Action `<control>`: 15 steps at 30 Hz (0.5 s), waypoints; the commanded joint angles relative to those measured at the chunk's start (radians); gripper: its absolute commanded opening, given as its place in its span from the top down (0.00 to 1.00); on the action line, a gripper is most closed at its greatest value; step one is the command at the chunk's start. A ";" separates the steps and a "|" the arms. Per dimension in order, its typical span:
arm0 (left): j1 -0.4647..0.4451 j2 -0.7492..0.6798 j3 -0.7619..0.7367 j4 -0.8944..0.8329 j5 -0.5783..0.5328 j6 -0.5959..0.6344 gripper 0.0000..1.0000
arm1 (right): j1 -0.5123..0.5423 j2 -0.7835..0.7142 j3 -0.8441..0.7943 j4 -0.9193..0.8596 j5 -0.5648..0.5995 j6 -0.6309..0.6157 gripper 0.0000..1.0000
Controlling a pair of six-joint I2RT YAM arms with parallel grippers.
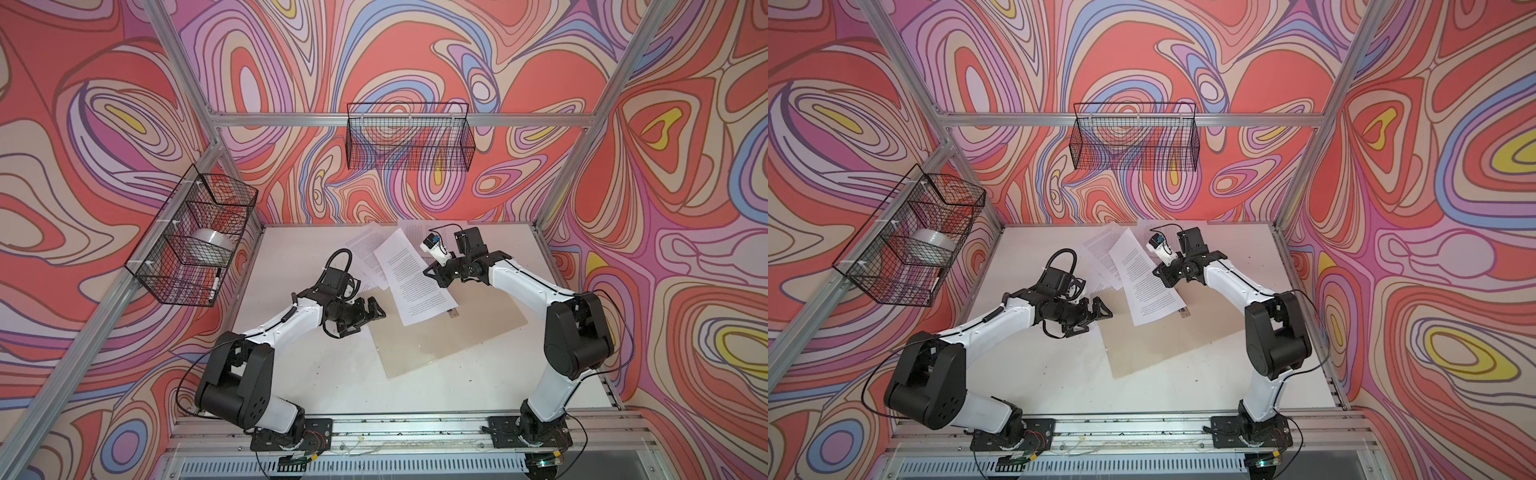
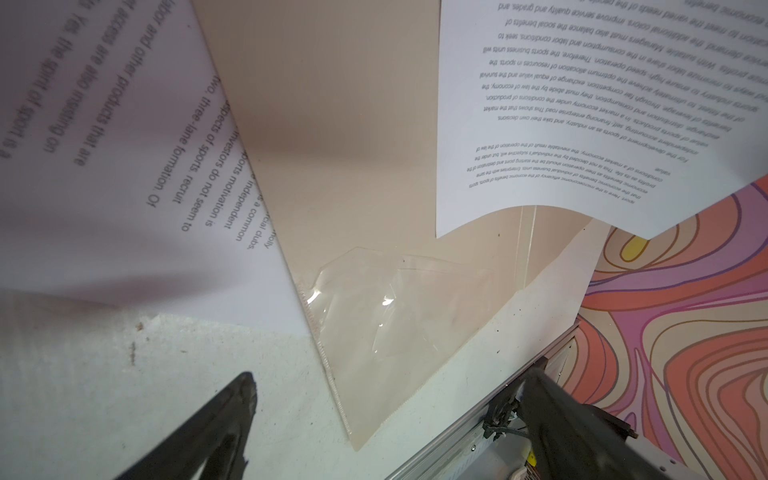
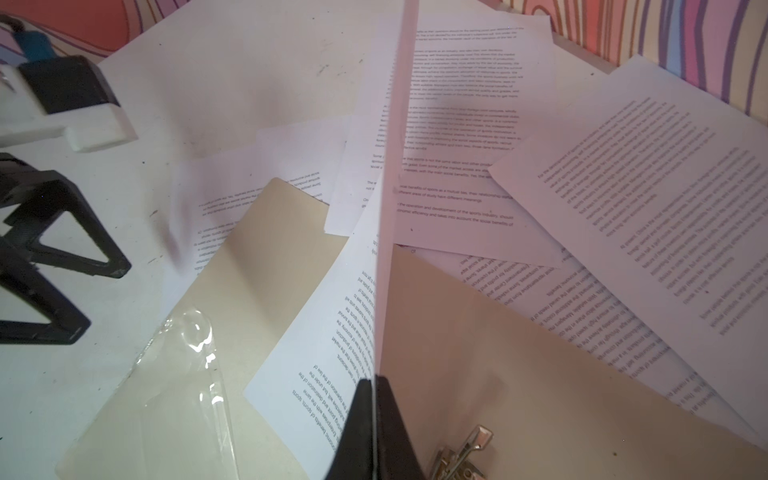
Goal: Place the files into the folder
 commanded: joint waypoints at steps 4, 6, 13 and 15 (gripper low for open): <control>0.002 -0.006 0.015 -0.019 -0.004 0.007 0.00 | -0.004 -0.066 -0.042 -0.021 -0.143 -0.032 1.00; 0.002 -0.005 0.018 -0.020 -0.006 0.009 0.00 | -0.004 -0.073 -0.051 -0.029 -0.175 -0.035 1.00; 0.005 -0.010 0.021 -0.028 -0.006 0.015 0.00 | -0.002 -0.083 -0.076 -0.042 -0.246 -0.015 1.00; 0.006 -0.014 0.021 -0.028 -0.005 0.017 0.00 | -0.002 -0.092 -0.091 -0.029 -0.277 0.009 1.00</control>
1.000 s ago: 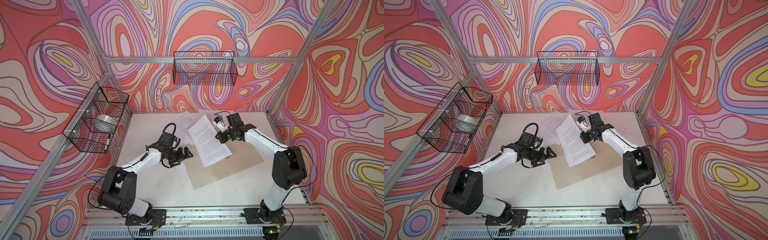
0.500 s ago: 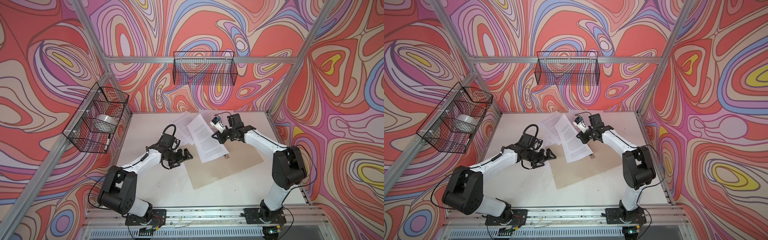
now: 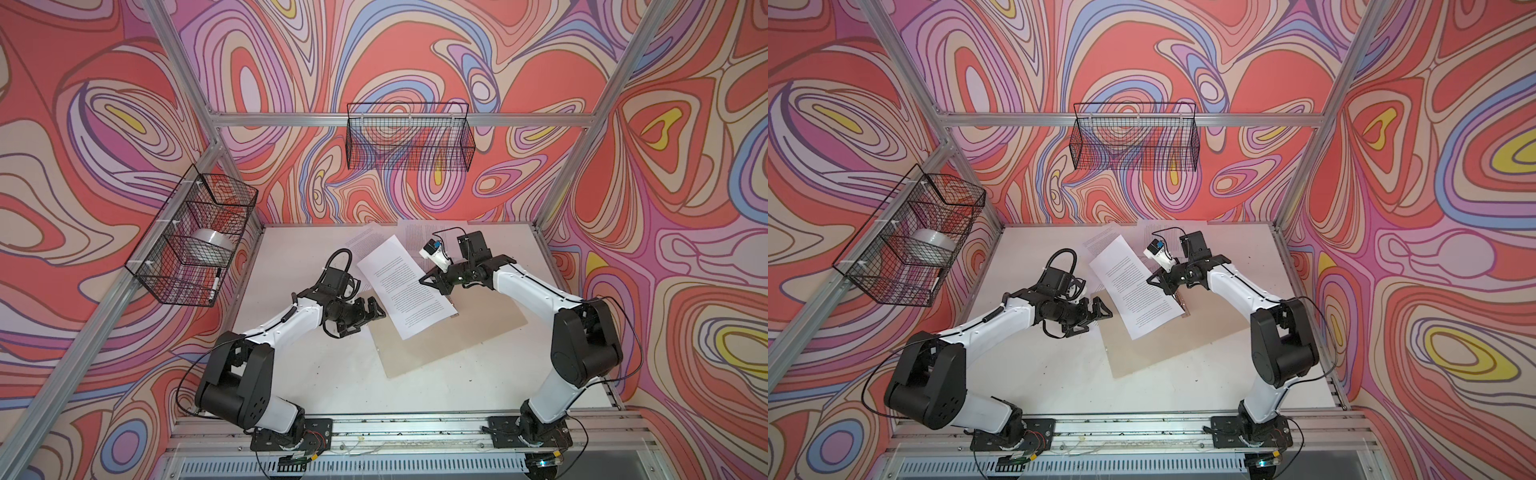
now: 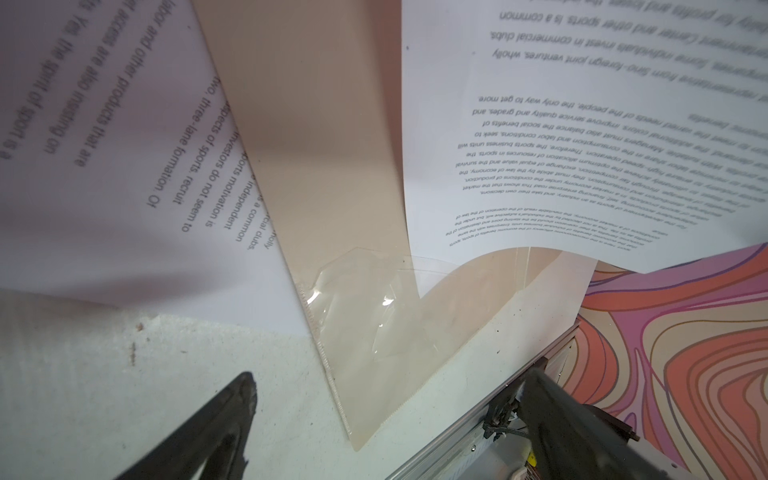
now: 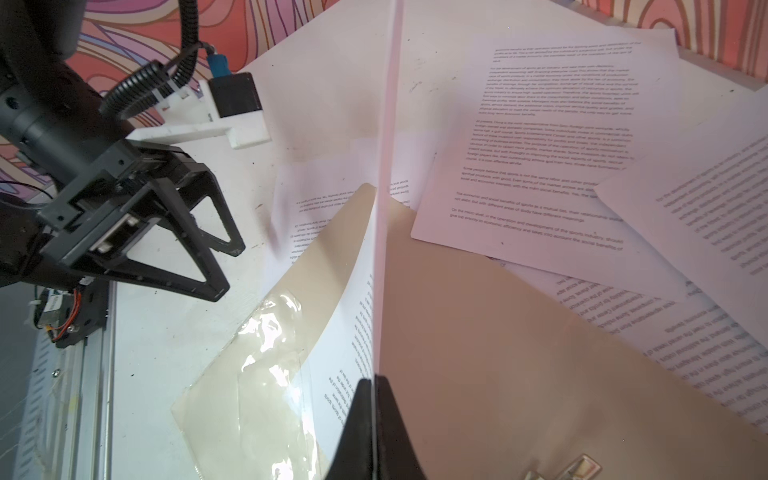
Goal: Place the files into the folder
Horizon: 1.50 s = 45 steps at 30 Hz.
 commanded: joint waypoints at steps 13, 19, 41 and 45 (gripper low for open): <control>0.007 -0.010 -0.023 -0.001 0.025 0.010 0.00 | -0.004 -0.044 -0.168 0.125 -0.071 0.226 1.00; -0.035 0.007 -0.032 0.019 0.021 -0.001 0.00 | -0.004 0.005 -0.188 0.206 -0.105 0.287 1.00; -0.148 0.132 -0.022 0.134 0.023 -0.071 0.00 | -0.004 -0.069 -0.293 0.495 -0.047 0.468 1.00; -0.149 0.127 -0.028 0.141 0.023 -0.077 0.00 | -0.004 -0.051 -0.314 0.650 -0.027 0.555 1.00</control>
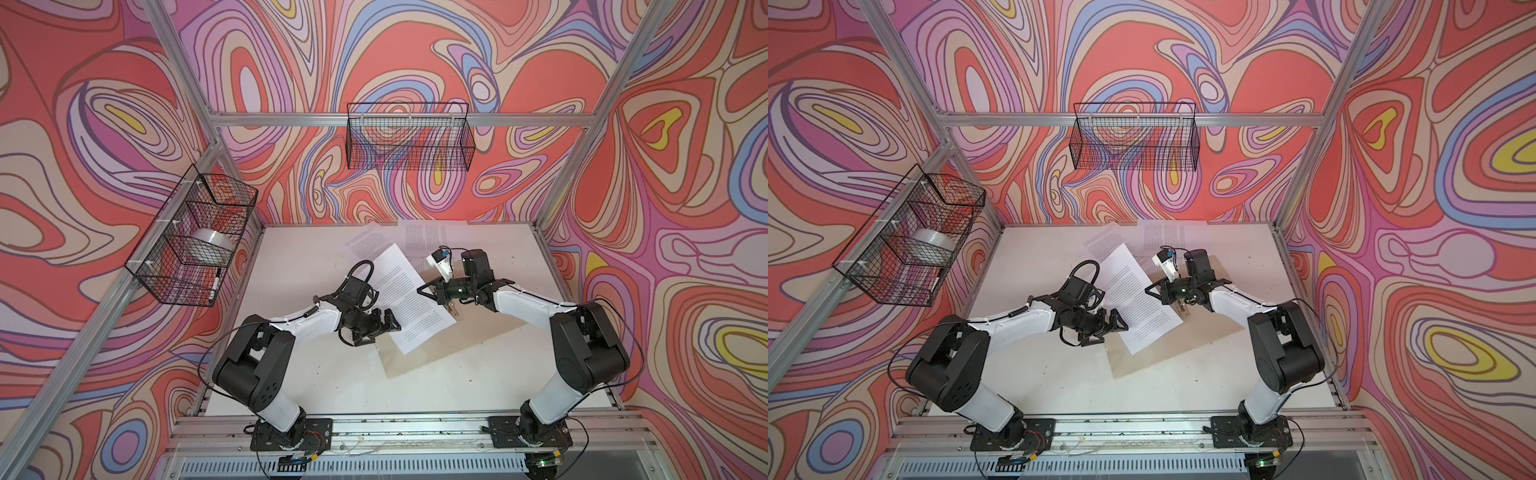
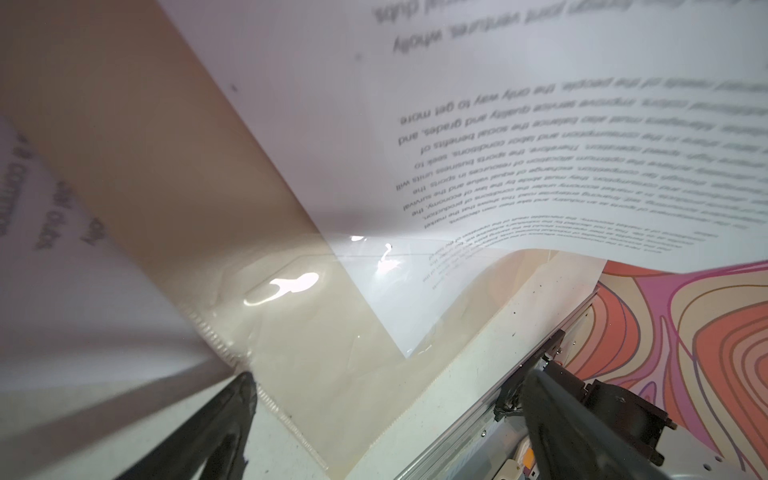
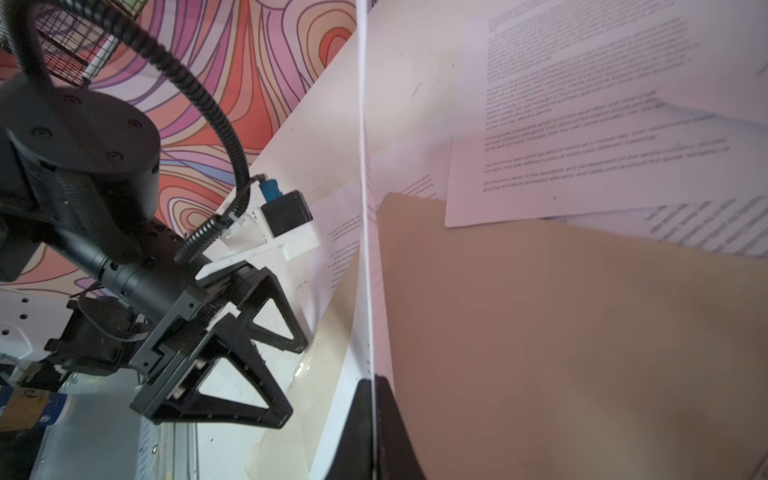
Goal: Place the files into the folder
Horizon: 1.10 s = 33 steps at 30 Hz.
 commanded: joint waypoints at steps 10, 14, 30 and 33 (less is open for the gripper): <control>-0.002 0.003 0.003 0.010 -0.002 -0.018 0.00 | 0.026 0.089 -0.063 0.400 -0.007 0.223 1.00; -0.003 0.007 0.006 0.010 -0.004 -0.018 0.00 | 0.039 0.093 -0.078 0.434 -0.030 0.248 1.00; -0.002 0.008 0.021 0.004 -0.001 -0.010 0.00 | 0.043 0.128 -0.134 0.459 -0.066 0.337 1.00; -0.002 0.004 0.027 -0.004 -0.004 -0.007 0.00 | 0.044 0.114 -0.153 0.462 -0.077 0.352 1.00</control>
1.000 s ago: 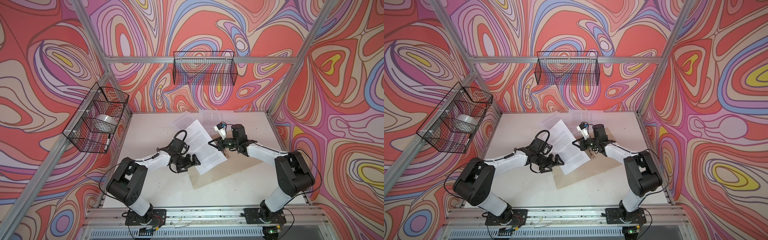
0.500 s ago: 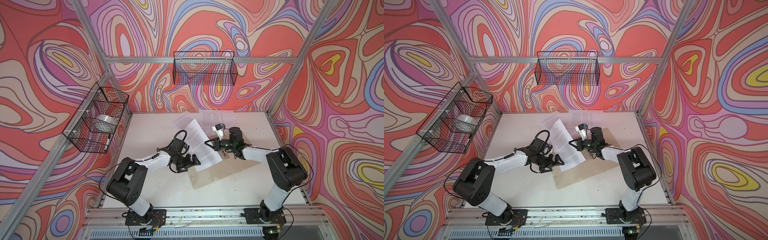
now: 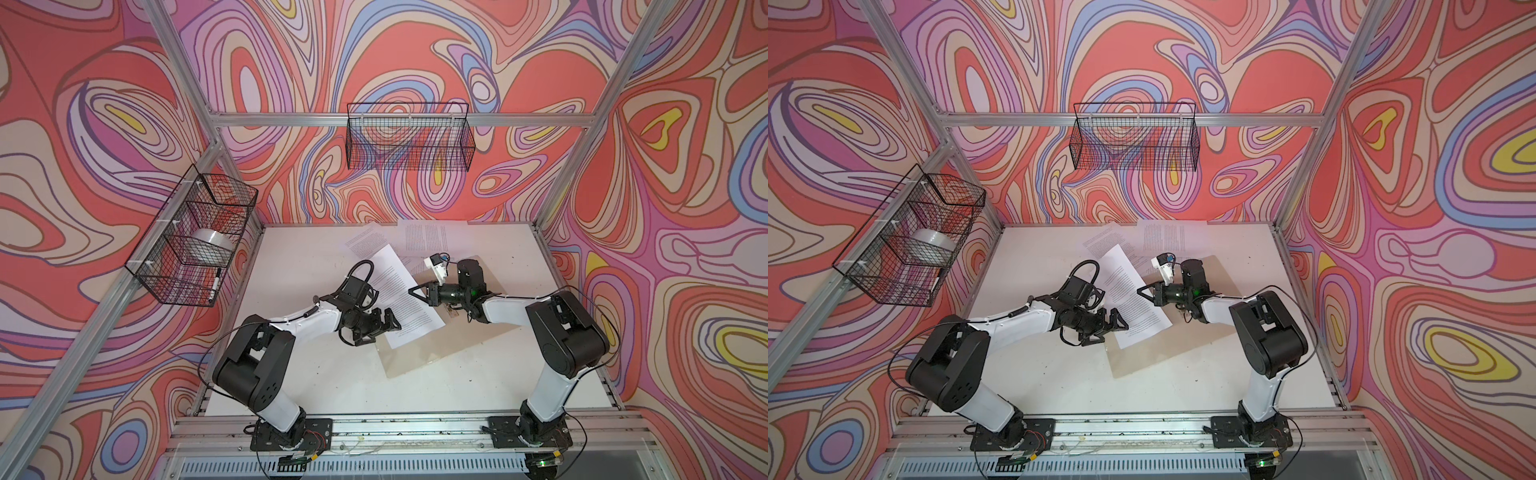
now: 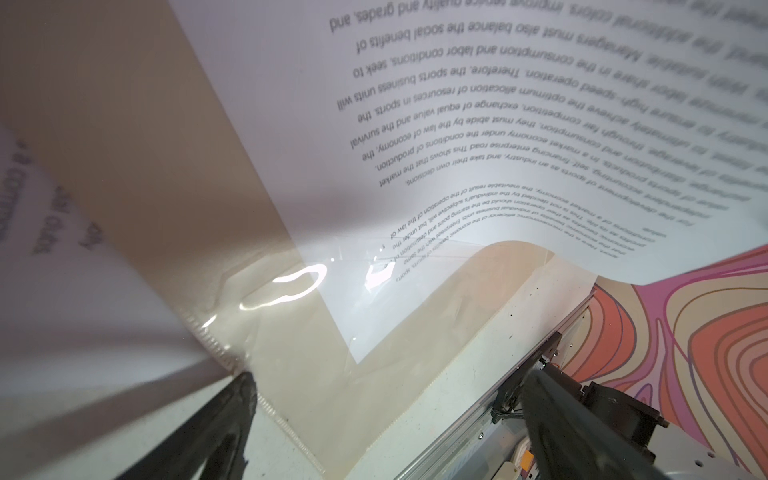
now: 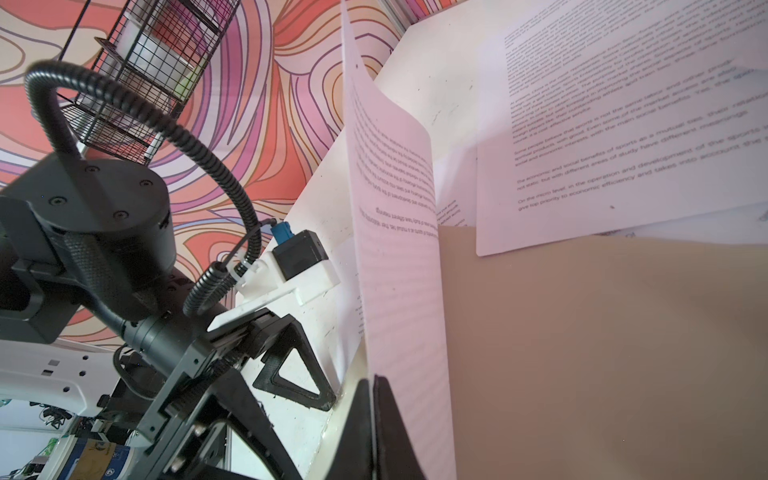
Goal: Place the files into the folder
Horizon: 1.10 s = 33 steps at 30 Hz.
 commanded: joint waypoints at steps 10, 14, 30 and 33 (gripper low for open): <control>-0.002 0.031 0.051 -0.013 -0.010 0.010 0.00 | 0.005 -0.096 -0.069 -0.128 -0.021 -0.026 1.00; -0.004 0.057 0.062 -0.006 -0.004 0.012 0.00 | 0.005 -0.129 -0.131 -0.116 0.010 -0.014 1.00; 0.007 0.075 0.110 -0.020 0.033 0.026 0.00 | 0.005 -0.210 -0.373 0.232 0.134 0.280 1.00; 0.018 0.097 0.157 -0.065 0.036 0.058 0.00 | 0.010 -0.230 -0.446 0.346 0.173 0.368 1.00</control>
